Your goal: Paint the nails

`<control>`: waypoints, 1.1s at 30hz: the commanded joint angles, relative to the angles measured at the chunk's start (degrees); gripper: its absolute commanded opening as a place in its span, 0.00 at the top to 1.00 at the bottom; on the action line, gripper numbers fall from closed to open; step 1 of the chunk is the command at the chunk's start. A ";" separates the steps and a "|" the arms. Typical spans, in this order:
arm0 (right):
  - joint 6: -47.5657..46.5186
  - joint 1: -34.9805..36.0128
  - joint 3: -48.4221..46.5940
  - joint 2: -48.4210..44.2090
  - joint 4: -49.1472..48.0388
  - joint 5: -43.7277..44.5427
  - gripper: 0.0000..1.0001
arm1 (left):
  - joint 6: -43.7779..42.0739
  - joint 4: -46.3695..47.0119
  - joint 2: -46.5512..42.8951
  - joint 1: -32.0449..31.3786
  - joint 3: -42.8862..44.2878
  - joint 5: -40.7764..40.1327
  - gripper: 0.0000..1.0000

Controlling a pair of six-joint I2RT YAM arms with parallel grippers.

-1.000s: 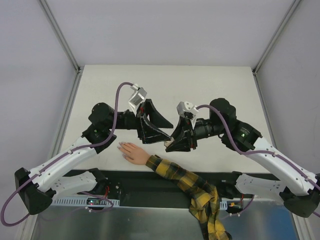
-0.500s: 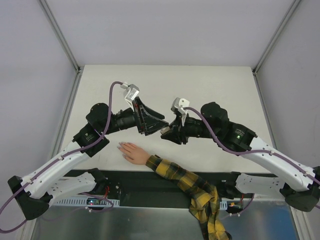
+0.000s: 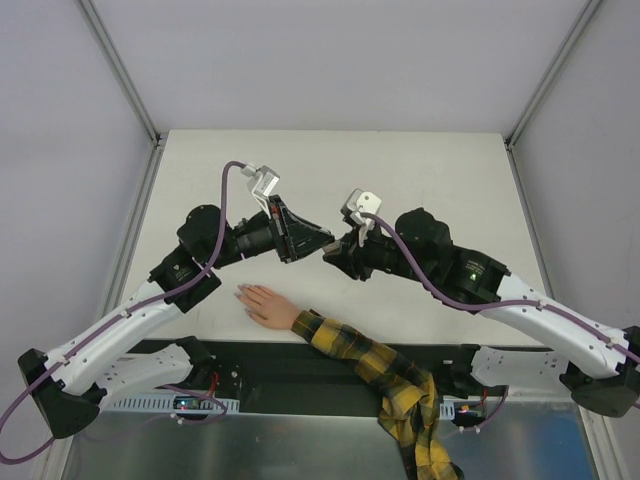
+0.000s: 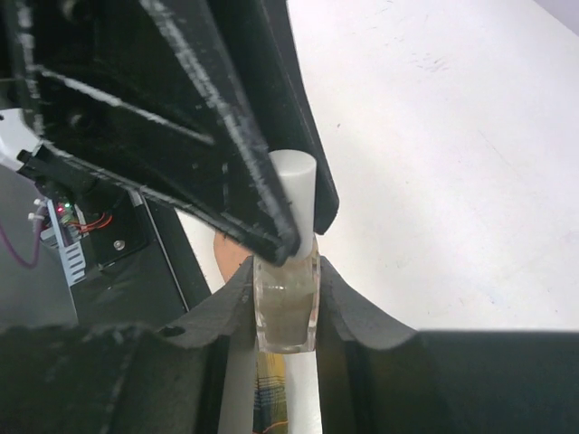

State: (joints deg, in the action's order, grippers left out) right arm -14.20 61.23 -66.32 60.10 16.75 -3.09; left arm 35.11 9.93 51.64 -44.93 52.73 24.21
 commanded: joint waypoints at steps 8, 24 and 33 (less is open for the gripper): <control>-0.92 0.20 -2.50 -0.94 -2.78 -6.01 1.00 | 2.24 7.54 0.57 0.10 -1.66 3.91 1.00; 0.05 1.79 -3.10 -2.53 -3.23 -39.73 1.00 | 9.36 24.27 3.12 0.10 -3.51 21.32 1.00; -2.33 1.70 -2.76 -1.47 2.40 -24.26 1.00 | 0.75 6.69 -0.04 0.10 1.59 13.70 0.39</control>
State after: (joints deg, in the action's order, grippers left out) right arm -12.80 61.82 -67.22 57.95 19.22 -31.79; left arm 39.77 24.64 53.10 -45.65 51.92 45.80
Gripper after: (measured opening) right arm 0.283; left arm 0.565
